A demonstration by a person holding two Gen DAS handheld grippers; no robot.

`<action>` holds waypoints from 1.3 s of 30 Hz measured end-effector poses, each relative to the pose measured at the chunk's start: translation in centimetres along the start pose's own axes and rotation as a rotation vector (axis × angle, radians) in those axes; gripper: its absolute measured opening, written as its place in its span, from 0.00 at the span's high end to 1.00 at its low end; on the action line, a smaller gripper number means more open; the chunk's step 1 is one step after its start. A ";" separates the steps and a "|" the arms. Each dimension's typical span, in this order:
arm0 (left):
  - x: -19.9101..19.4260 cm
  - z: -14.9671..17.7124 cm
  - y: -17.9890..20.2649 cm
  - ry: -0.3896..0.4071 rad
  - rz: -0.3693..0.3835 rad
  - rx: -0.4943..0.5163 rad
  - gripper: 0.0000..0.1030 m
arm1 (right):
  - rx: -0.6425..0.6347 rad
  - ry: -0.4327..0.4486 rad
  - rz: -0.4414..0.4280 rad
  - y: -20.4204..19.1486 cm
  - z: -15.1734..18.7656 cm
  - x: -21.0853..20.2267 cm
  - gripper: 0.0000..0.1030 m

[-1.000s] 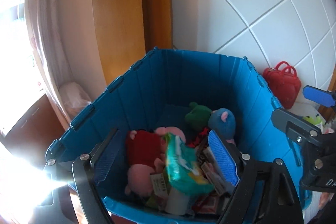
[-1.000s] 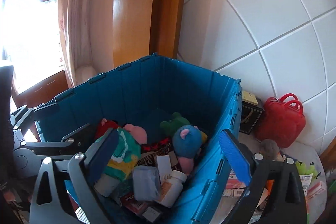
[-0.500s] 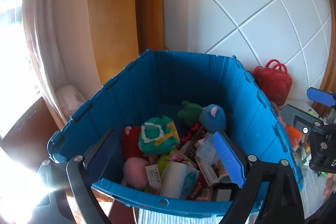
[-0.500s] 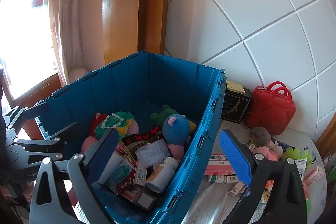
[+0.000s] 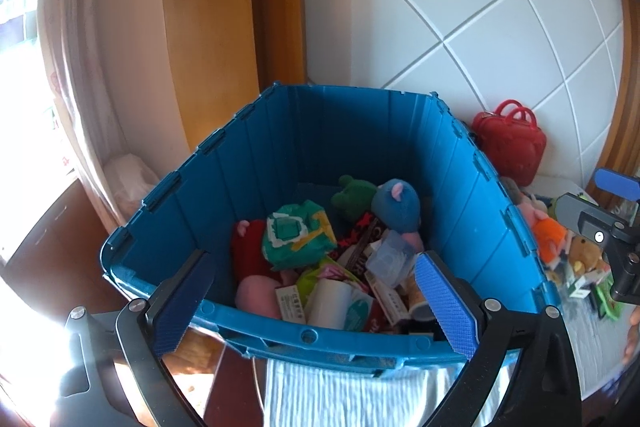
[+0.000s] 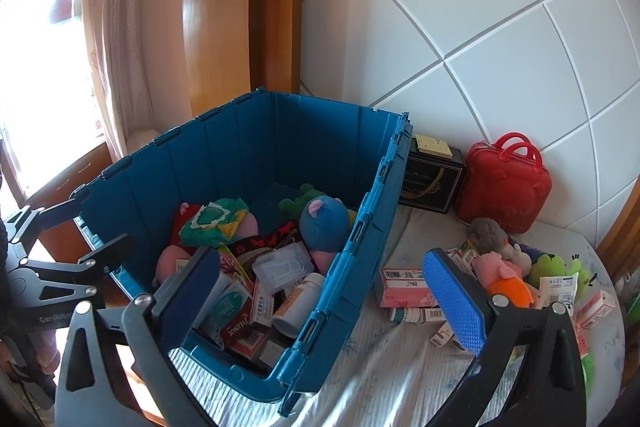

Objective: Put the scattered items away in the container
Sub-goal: 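Move both tools back over the table toward the remaining items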

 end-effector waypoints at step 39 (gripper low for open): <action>-0.5 7.2 37.0 -0.030 0.169 0.194 0.01 | 0.404 -0.134 0.222 41.5 26.8 -8.4 0.00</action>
Point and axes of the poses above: each gripper's, at about its wrist camera, not at the fingertips, and x roughly the way its jaws point, y to its right, z to its underside, the point moved 4 cm from there along x, roughly the way its jaws point, and after that the axes turned 15 degrees about -y, right-handed, at the moved point
